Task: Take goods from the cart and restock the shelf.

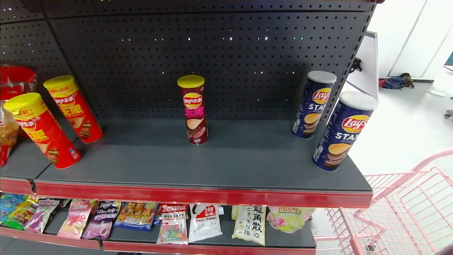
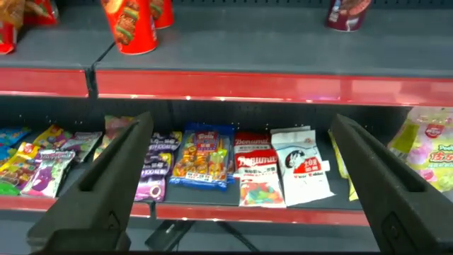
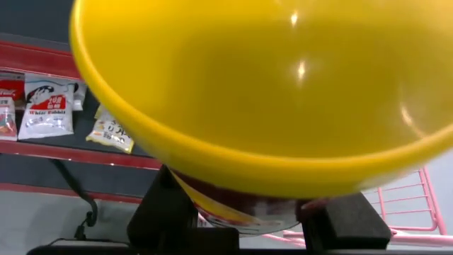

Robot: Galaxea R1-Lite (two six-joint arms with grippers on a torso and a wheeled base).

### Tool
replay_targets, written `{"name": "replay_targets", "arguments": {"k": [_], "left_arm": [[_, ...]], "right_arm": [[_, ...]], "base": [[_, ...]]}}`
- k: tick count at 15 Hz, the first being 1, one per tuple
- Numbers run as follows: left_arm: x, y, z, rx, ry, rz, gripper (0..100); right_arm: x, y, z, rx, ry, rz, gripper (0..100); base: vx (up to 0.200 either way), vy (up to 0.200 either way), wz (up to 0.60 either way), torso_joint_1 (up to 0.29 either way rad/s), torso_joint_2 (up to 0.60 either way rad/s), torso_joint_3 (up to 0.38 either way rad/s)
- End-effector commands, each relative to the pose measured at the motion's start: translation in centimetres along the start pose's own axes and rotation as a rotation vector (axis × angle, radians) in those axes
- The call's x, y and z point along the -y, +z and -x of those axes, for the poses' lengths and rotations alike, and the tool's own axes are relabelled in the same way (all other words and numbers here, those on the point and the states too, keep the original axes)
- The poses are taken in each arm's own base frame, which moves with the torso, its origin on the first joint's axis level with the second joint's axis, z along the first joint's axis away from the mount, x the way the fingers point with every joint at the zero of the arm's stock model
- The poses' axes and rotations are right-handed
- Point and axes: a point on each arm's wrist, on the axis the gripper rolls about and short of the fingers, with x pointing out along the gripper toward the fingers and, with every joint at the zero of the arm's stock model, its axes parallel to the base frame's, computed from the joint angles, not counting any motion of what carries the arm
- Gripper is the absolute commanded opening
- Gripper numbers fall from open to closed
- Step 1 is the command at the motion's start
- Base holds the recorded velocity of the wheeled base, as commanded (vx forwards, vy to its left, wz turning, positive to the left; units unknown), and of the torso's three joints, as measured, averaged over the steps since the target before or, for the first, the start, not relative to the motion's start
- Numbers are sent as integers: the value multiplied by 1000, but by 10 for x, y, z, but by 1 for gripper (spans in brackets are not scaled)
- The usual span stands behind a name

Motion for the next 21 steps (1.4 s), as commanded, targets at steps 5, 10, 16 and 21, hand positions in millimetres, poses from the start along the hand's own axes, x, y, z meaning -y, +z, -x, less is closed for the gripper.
{"name": "replay_targets", "arguments": {"k": [5,10,16,21], "left_arm": [[0,0,0,0,0,-2,100],[0,0,0,0,0,0,100],[0,0,0,0,0,0,100],[0,0,0,0,0,0,100]], "right_arm": [[-6,-44,20,123,-5,-15,0],[-8,-56,22,147,-4,-16,0],[-9,-58,21,144,6,-28,0],[-11,-69,22,177,28,-37,0]], "base": [[0,80,0,3,1,1],[0,200,0,-1,3,3],[0,200,0,4,2,2],[0,40,0,1,1,0]]}}
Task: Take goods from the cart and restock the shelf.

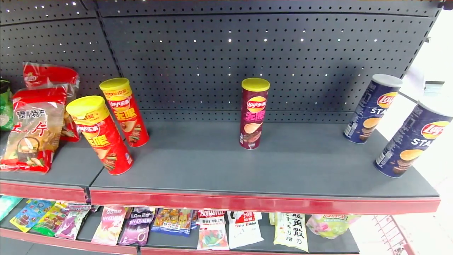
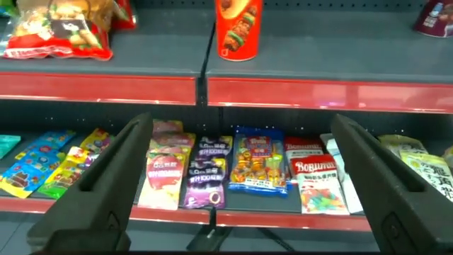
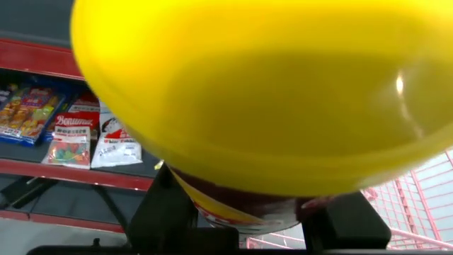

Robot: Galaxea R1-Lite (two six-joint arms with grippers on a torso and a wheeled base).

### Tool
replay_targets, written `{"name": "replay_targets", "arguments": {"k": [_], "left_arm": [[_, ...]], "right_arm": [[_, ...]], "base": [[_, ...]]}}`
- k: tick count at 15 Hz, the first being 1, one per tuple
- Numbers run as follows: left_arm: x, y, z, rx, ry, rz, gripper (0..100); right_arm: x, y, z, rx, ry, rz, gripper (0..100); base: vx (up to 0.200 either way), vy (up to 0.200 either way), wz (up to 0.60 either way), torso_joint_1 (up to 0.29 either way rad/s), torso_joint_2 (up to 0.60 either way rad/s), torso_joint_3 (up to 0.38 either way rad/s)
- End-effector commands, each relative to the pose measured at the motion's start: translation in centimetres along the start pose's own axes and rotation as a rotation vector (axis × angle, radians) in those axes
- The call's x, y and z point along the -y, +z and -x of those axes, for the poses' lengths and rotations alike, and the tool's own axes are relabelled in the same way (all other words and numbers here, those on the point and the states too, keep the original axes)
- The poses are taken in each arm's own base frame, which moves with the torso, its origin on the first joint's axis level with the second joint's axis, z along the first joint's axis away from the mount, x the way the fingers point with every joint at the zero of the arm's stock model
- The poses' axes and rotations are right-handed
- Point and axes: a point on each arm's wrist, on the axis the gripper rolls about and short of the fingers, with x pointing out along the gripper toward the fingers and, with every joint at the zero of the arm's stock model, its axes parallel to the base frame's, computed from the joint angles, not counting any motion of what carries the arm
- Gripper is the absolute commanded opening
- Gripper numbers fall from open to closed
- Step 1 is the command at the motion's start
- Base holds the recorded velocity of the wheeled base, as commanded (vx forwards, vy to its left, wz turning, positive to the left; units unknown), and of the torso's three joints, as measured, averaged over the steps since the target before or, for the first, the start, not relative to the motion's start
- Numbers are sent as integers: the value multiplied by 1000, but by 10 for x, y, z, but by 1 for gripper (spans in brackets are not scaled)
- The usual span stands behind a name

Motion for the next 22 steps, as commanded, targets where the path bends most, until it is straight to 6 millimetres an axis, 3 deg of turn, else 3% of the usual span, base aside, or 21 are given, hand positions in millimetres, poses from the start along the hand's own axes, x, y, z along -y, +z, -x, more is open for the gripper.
{"name": "replay_targets", "arguments": {"k": [1,4,7,11,12,13,14,15,16,18,19,21,22], "left_arm": [[0,0,0,0,1,3,100],[0,1,-3,-46,-27,-7,100],[1,1,-3,-42,-89,-42,100],[1,2,-3,-39,-95,-48,100],[3,16,-1,14,-158,-58,100],[3,50,-1,64,-239,-12,100],[5,129,-34,7,-265,109,100],[8,160,-48,32,-314,109,100],[17,175,-74,5,-529,66,100],[32,168,-113,-65,-687,-70,100],[44,171,-157,-72,-708,-143,100],[77,170,-212,-29,-800,-153,100],[89,162,-231,-46,-849,-148,100]], "right_arm": [[0,-1,1,14,4,0,0],[-5,-7,-3,33,161,-26,0],[-10,-31,-9,31,159,-27,0],[-11,-31,-9,38,207,-36,0],[-11,-31,-9,35,207,-53,0],[-11,-31,-9,33,207,-58,0],[-11,-31,-9,36,210,-61,0],[-11,-31,-9,36,215,-60,0],[-12,-31,-9,35,218,-61,0],[-12,-31,-9,35,216,-64,0],[-12,-31,-9,35,216,-64,0],[-12,-31,-9,34,216,-67,0],[-12,-31,-9,34,217,-74,0]], "base": [[0,0,0,0,0,0],[0,0,0,0,0,0],[0,0,0,0,0,0],[0,0,0,0,0,0],[0,0,0,0,0,0],[0,0,0,0,0,0],[0,0,0,0,0,0],[0,0,0,0,0,0],[0,0,0,0,0,0],[0,0,0,0,0,0],[0,0,0,0,0,0],[0,0,0,0,0,0],[0,0,0,0,0,0]]}}
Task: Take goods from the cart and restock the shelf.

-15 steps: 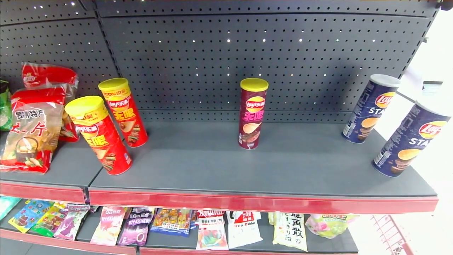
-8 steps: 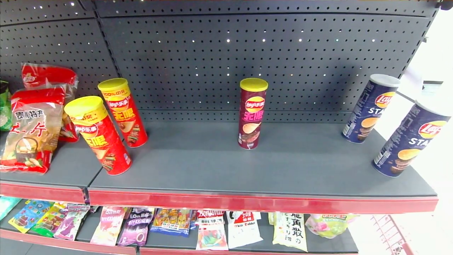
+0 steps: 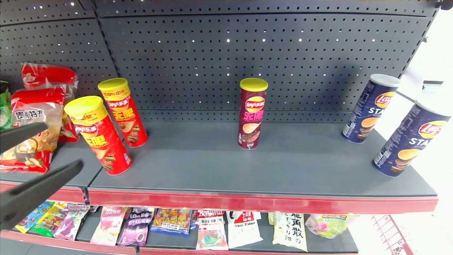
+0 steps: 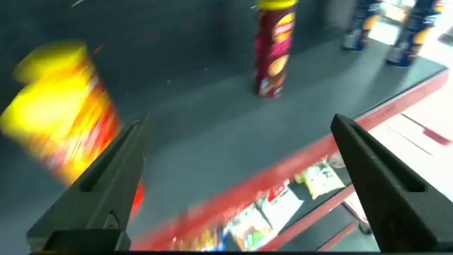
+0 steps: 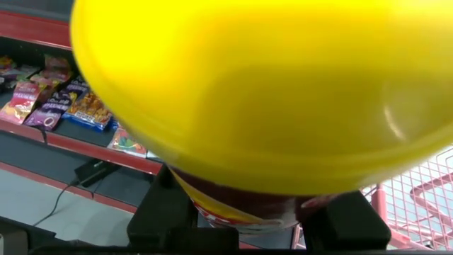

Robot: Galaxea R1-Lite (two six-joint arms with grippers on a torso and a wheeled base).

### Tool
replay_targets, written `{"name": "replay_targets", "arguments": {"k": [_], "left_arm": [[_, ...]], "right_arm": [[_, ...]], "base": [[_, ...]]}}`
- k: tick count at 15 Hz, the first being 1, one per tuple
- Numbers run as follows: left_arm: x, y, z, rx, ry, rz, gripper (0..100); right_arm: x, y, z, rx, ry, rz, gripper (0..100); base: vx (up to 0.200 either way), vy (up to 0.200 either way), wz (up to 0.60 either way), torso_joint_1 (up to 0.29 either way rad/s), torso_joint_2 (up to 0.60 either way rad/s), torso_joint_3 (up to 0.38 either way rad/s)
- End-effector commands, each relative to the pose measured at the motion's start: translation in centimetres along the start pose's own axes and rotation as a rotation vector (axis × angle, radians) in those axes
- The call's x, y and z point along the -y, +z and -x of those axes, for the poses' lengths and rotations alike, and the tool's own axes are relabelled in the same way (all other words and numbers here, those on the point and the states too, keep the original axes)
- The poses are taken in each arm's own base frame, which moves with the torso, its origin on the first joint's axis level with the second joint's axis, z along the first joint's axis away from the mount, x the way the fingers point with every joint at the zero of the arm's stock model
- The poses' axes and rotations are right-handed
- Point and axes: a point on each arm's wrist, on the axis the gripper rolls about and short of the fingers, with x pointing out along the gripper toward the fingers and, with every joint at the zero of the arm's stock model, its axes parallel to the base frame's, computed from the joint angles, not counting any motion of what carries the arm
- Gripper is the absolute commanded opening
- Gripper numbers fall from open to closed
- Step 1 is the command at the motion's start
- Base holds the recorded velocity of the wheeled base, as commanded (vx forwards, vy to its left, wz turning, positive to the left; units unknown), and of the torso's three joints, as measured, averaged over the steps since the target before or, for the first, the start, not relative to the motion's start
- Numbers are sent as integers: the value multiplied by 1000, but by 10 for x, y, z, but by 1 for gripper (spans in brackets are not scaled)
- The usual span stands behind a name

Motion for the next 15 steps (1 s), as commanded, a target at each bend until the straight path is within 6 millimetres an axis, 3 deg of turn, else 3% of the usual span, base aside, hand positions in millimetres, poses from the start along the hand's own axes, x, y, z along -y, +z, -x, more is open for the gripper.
{"name": "replay_targets", "arguments": {"k": [1,6,15], "left_arm": [[-16,-17,-142,-90,-310,-6,100],[-28,-40,-206,-155,-349,26,100],[-20,-53,-302,-118,-398,5,100]], "right_arm": [[0,0,0,1,-1,-7,0],[0,0,0,1,-1,-10,0],[0,0,0,1,-3,-10,0]], "base": [[0,0,0,0,0,0],[0,0,0,0,0,0],[0,0,0,0,0,0]]}}
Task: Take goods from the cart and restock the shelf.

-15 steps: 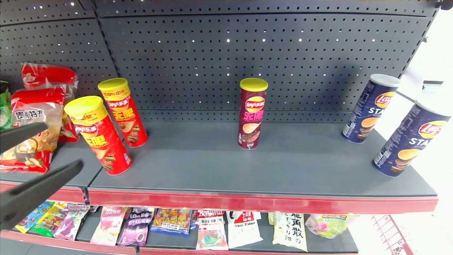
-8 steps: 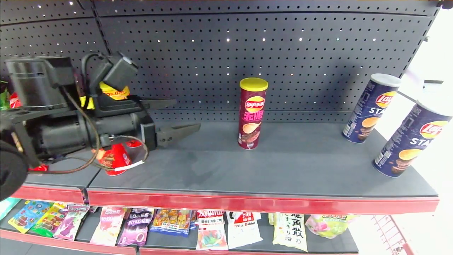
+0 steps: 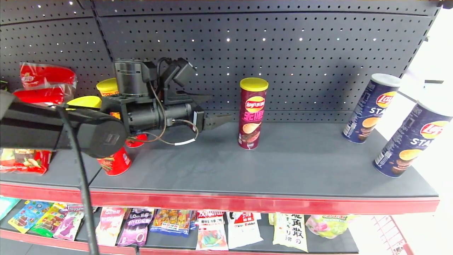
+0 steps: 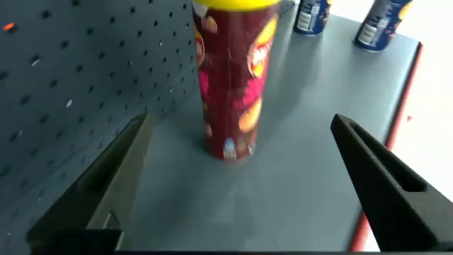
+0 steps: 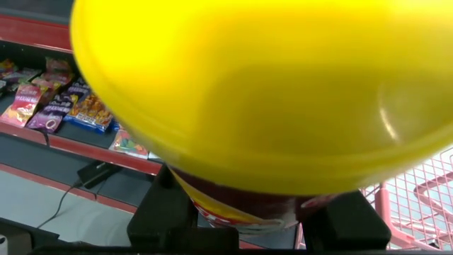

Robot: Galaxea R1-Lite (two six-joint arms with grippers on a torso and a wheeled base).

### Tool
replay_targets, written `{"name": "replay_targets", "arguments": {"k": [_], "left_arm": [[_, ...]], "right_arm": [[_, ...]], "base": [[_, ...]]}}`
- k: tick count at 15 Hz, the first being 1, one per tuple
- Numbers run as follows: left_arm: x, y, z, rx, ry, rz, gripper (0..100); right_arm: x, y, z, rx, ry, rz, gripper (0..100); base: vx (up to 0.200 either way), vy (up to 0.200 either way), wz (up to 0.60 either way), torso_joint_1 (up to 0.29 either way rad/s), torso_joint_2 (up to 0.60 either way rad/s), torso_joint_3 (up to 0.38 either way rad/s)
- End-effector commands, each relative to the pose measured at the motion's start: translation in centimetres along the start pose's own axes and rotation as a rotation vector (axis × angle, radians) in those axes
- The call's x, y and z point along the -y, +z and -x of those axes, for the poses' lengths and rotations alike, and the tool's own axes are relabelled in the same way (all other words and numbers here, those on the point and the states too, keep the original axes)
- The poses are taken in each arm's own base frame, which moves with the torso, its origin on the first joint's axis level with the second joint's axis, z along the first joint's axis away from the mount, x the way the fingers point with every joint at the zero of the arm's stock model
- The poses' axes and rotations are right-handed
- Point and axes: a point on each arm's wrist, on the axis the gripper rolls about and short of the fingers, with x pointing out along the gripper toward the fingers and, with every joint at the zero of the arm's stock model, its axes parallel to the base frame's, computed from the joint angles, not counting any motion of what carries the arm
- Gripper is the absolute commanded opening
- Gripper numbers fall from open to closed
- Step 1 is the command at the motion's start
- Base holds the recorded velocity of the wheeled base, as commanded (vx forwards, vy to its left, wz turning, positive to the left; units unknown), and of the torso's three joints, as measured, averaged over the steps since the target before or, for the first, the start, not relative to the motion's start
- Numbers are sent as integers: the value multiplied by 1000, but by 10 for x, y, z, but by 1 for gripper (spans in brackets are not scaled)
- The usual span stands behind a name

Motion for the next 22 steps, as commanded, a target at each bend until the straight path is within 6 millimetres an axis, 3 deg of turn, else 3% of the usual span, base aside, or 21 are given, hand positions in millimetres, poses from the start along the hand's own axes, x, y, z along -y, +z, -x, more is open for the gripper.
{"name": "replay_targets", "arguments": {"k": [1,8,22], "left_arm": [[-10,-14,-34,-10,-17,5,100],[-17,-16,-78,39,-45,-25,100],[-16,-13,-107,41,-92,37,100]], "right_arm": [[0,0,0,1,0,1,0],[0,0,0,0,-3,2,0],[0,0,0,0,-5,2,0]], "base": [[0,0,0,0,0,0],[0,0,0,0,0,0],[0,0,0,0,0,0]]}}
